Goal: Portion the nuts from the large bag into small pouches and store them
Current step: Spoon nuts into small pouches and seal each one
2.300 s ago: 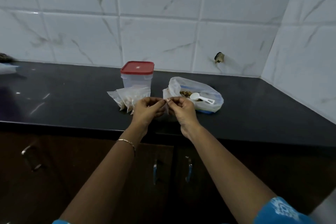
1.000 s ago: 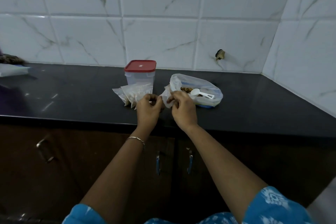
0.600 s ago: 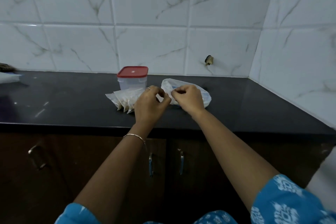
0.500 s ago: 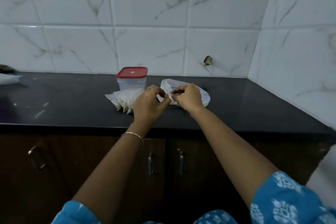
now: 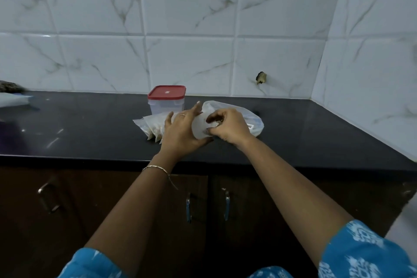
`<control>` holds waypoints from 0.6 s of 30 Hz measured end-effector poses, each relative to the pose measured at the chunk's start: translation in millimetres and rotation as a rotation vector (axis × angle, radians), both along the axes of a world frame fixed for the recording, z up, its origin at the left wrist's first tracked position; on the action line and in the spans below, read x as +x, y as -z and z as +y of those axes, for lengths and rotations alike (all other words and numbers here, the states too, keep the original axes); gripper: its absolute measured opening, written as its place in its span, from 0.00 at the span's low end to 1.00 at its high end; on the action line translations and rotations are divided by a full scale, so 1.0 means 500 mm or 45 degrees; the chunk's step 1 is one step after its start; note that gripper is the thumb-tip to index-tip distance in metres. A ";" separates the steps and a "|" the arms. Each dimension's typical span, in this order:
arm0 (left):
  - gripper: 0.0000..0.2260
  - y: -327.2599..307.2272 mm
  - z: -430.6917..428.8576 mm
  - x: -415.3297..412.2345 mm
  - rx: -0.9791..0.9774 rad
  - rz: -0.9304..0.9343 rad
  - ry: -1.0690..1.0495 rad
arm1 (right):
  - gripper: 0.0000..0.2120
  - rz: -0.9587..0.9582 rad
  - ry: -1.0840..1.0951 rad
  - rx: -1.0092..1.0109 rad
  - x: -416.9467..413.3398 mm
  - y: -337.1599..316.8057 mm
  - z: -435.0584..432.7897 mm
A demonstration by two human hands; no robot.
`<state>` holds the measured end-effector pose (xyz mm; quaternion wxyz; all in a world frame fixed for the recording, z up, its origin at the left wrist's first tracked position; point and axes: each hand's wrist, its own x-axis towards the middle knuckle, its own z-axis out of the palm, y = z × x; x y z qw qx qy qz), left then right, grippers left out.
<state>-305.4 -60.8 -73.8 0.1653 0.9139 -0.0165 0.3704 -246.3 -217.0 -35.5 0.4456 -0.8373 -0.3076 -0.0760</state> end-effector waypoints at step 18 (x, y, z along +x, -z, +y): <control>0.19 0.029 -0.020 0.085 -0.837 0.065 0.181 | 0.06 0.142 0.630 0.573 0.131 0.069 -0.102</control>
